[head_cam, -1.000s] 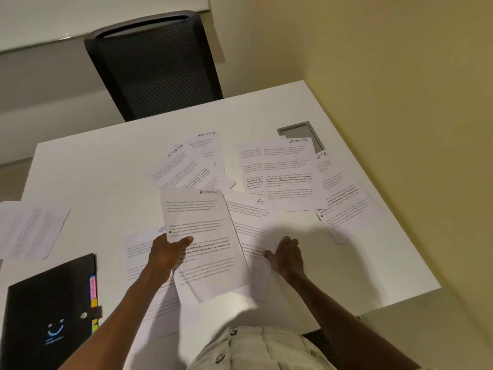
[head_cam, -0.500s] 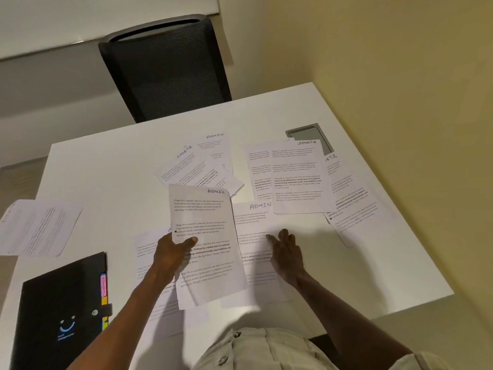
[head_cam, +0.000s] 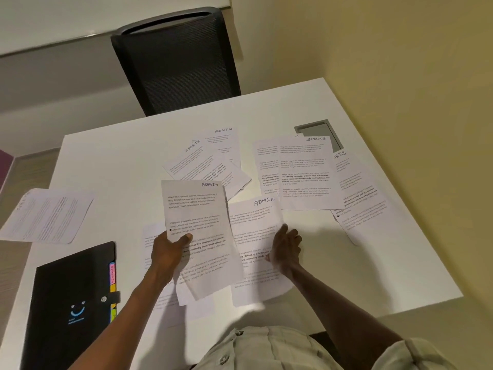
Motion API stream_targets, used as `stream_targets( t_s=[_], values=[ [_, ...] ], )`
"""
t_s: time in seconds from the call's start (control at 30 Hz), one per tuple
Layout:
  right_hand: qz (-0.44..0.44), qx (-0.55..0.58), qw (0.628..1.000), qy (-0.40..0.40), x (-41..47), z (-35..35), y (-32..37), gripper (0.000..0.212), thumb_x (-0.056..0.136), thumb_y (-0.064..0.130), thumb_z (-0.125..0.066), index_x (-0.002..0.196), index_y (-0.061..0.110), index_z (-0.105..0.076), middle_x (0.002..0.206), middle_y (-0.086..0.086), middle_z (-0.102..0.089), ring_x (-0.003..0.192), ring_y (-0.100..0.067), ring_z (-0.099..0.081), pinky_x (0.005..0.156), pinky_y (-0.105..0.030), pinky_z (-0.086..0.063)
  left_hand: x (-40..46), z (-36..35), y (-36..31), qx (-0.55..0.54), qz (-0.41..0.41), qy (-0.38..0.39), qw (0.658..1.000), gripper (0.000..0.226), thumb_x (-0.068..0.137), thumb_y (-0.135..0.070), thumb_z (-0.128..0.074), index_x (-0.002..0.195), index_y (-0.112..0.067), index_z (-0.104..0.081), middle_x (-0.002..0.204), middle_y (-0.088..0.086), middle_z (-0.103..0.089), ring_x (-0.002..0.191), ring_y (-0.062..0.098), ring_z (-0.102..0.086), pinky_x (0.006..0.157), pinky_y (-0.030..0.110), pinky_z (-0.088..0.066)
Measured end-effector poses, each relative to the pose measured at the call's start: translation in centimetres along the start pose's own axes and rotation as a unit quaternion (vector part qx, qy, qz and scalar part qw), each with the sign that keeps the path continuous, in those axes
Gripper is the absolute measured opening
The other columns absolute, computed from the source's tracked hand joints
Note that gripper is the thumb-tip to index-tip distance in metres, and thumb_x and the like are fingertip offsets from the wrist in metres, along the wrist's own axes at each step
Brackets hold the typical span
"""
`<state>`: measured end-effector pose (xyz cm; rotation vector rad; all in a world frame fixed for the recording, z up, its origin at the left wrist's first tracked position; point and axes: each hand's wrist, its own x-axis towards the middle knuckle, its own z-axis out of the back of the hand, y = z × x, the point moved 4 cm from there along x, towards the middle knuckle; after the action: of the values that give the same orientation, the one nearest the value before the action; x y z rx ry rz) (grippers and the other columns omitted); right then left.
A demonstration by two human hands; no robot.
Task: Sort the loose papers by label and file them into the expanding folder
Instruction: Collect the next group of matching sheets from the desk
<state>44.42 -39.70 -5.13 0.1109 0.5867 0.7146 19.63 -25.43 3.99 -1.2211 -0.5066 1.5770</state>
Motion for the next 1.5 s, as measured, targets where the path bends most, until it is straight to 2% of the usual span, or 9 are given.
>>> stream_targets(
  t_s=[0.27,0.47,0.7,0.8,0.9,1.07,1.23,1.37,1.5],
  values=[
    [0.08,0.195,0.976,-0.049,-0.5,1.7,0.5,0.01,0.071,0.009,-0.06,0.078,0.008,-0.053,0.077,-0.007,-0.062,0.076,-0.031,-0.058,0.061,-0.032,-0.041,-0.3,1.7,-0.4,0.053,-0.01,-0.059,0.997,0.024,0.096,-0.012,-0.063,0.119,-0.008,-0.064,0.119,0.013,-0.068,0.101,0.03,-0.065,0.082,0.033,-0.047],
    [0.167,0.331,0.923,-0.104,-1.7,10.0,1.5,0.006,0.078,0.018,-0.069,0.078,0.016,-0.062,0.071,0.01,-0.063,0.065,-0.006,-0.056,0.056,-0.011,-0.037,-0.4,3.8,-0.7,0.049,-0.015,-0.102,0.993,0.029,0.097,-0.013,-0.061,0.126,-0.008,-0.059,0.127,0.016,-0.065,0.109,0.036,-0.063,0.084,0.038,-0.049],
    [0.184,0.481,0.857,-0.011,-1.5,16.6,3.0,0.012,0.084,0.015,-0.073,0.094,0.021,-0.071,0.1,0.005,-0.074,0.092,-0.012,-0.07,0.082,-0.031,-0.055,-0.7,3.7,-1.9,-0.023,-0.014,-0.047,0.999,0.025,0.097,-0.014,-0.063,0.122,-0.012,-0.062,0.106,0.005,-0.071,0.085,0.018,-0.066,0.07,0.028,-0.052],
    [0.164,0.474,0.864,0.032,-1.6,16.5,4.3,0.022,0.083,0.017,-0.075,0.067,0.025,-0.063,0.071,0.019,-0.068,0.063,0.002,-0.063,0.064,-0.02,-0.047,-1.2,1.8,-2.7,-0.097,0.021,0.046,0.994,0.014,0.095,-0.01,-0.064,0.108,-0.004,-0.064,0.059,-0.004,-0.054,0.044,0.005,-0.04,0.042,0.016,-0.035],
    [0.145,0.43,0.89,0.04,-2.0,15.2,5.4,0.04,0.086,0.024,-0.071,0.059,0.022,-0.041,0.047,0.019,-0.046,0.041,0.001,-0.041,0.045,-0.011,-0.028,-2.2,-0.3,-4.4,-0.139,0.025,0.135,0.981,0.011,0.095,-0.004,-0.061,0.1,-0.006,-0.071,0.065,0.002,-0.064,0.054,0.012,-0.053,0.056,0.02,-0.046],
    [0.096,0.467,0.877,0.053,-2.3,12.8,5.4,0.031,0.083,0.019,-0.074,0.107,0.018,-0.054,0.105,0.003,-0.068,0.088,-0.007,-0.065,0.062,-0.015,-0.044,-3.4,-3.1,-5.4,-0.208,0.047,0.213,0.954,0.018,0.097,-0.008,-0.057,0.106,-0.004,-0.073,0.11,0.023,-0.071,0.092,0.033,-0.071,0.079,0.042,-0.058],
    [0.108,0.479,0.871,-0.029,-2.3,12.7,4.8,0.05,0.083,0.009,-0.074,0.128,0.018,-0.052,0.125,0.0,-0.065,0.109,-0.013,-0.063,0.095,-0.033,-0.053,-3.6,-4.6,-6.7,-0.292,0.057,0.171,0.939,0.061,0.083,-0.071,-0.051,0.114,-0.021,-0.068,0.108,0.002,-0.075,0.098,0.026,-0.071,0.086,0.039,-0.055],
    [0.176,0.435,0.874,-0.125,-2.6,14.3,4.7,0.026,0.088,0.015,-0.068,0.114,0.013,-0.064,0.113,0.003,-0.069,0.104,-0.014,-0.064,0.095,-0.042,-0.053,-4.2,-4.6,-9.4,-0.097,-0.144,0.088,0.981,0.019,0.085,-0.032,-0.078,0.097,-0.02,-0.072,0.089,-0.008,-0.077,0.083,0.012,-0.073,0.081,0.031,-0.057],
    [0.229,0.463,0.841,-0.162,-2.6,14.9,3.8,0.029,0.091,0.019,-0.063,0.119,0.013,-0.06,0.114,0.003,-0.068,0.107,-0.013,-0.063,0.093,-0.037,-0.053,-4.5,-5.0,-9.8,-0.125,-0.167,0.032,0.978,0.031,0.081,-0.015,-0.081,0.106,-0.026,-0.067,0.096,-0.016,-0.073,0.084,-0.006,-0.069,0.075,0.02,-0.051]
  ],
)
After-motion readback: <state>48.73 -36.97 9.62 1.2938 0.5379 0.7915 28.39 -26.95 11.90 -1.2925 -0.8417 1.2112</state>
